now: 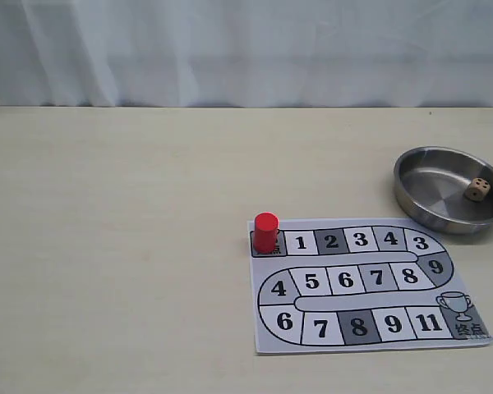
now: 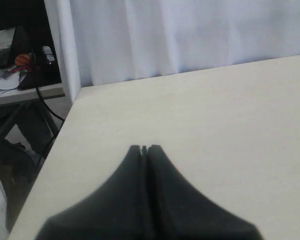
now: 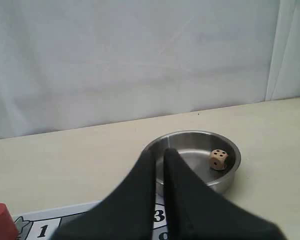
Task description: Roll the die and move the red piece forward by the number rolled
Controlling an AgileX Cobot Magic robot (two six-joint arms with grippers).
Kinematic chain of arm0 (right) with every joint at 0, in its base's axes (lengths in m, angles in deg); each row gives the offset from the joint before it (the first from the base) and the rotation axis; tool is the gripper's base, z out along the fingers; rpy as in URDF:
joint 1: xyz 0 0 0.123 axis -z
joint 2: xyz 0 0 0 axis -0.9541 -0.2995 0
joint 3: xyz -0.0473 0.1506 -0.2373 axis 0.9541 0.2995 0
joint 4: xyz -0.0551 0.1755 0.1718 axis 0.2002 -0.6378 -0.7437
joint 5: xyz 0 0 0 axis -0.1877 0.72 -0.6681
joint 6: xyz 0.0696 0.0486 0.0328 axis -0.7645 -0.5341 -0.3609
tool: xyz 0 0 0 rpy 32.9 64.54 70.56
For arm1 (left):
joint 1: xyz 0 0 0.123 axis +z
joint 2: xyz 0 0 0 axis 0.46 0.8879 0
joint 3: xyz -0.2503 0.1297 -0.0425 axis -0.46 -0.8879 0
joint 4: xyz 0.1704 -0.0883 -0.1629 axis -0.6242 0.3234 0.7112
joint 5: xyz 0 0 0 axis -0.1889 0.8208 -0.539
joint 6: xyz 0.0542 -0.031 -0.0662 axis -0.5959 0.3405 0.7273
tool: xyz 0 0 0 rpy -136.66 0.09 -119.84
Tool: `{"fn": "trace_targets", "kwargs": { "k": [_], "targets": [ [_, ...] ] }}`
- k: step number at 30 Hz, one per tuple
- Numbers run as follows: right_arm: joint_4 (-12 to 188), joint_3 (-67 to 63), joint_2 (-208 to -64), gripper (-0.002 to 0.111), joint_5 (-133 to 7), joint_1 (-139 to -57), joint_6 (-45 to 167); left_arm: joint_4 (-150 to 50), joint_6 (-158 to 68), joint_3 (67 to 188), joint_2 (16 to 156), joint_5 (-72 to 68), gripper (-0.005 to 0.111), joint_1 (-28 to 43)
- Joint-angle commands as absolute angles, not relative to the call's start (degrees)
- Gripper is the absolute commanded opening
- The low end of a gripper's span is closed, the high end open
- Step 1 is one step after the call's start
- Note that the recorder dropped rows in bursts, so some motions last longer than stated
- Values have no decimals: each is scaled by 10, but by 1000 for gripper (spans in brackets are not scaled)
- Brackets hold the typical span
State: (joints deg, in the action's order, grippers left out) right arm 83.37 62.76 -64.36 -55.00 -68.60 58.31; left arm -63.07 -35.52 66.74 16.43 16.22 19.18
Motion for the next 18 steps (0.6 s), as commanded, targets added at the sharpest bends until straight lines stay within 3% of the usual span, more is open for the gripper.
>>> {"fn": "trace_targets", "kwargs": {
  "k": [1,9,18],
  "targets": [
    [839,628,-641,5,-551,-687,590,-631,-352,667,164,162,0,187],
    [839,628,-641,5,-566,-687,590,-631,-352,667,164,162,0,187],
    [832,628,-641,5,-730,-687,590,-631,-352,667,164,162,0,187]
  ]
}}
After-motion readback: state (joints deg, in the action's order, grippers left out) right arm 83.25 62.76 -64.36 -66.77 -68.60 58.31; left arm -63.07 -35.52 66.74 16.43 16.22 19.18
